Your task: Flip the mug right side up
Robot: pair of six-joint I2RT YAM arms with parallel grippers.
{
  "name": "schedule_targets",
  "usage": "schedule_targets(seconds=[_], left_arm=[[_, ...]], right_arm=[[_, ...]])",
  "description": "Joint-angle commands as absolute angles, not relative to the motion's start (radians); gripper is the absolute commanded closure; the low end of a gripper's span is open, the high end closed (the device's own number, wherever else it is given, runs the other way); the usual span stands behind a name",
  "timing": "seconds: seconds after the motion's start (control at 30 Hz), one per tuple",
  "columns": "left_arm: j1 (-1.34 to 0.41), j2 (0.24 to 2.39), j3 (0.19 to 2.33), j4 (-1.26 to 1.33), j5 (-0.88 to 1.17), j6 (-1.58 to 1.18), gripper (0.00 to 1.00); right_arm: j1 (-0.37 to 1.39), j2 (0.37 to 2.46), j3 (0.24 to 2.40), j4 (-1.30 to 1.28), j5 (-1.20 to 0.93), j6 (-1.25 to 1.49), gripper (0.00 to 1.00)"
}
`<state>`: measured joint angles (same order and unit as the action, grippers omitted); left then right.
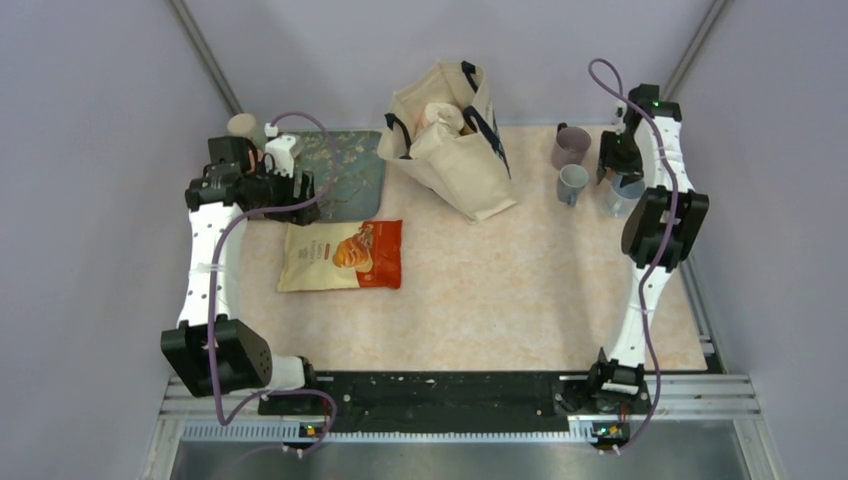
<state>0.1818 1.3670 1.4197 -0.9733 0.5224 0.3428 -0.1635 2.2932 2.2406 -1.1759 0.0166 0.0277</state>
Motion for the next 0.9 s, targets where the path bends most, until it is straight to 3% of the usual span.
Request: schedule_targets(seconds=[0.0,0.17,0.3,0.33,0.37,0.4,0.57,0.73,0.87], left_arm=[[0.190,1.394,1.475,-0.926,0.396,0.360,0.22],[0.226,1.508,1.527,-0.843,0.196,0.347,0.23],[0.287,1.644,1.625,-0.832,0.193,0.364,0.18],[0.297,1.686,1.665,-0.844,0.187,0.366,0.17],[0.302,1.736,1.712,-0.865,0.174,0.352,0.16],[0.305,1.784,1.791,-0.888,0.167,0.332,0.16],[0.304,1.979,1.947,-0.848,0.163,0.152,0.22],[0.304,2.083,1.970,-0.739,0.031,0.053,0.46],[0.300,2.124,1.965,-0.685,0.016,0.054,0.49]], right_arm=[[-0.151,2.109,2.259,-1.173,0.015,0.052,0.44],[-0.089,1.919,2.087,-1.048,0.057,0.069,0.37],[0.006,1.775,1.905,-0.963,0.080,0.070,0.26],[0.040,1.738,1.858,-0.948,0.096,0.075,0.22],[0.075,1.698,1.803,-0.920,0.120,0.083,0.04],[0.104,1.637,1.748,-0.887,0.148,0.090,0.01],[0.175,1.448,1.459,-0.679,0.145,0.152,0.01],[0.187,1.356,1.325,-0.559,0.108,0.148,0.01],[0.188,1.330,1.289,-0.538,0.095,0.140,0.01]])
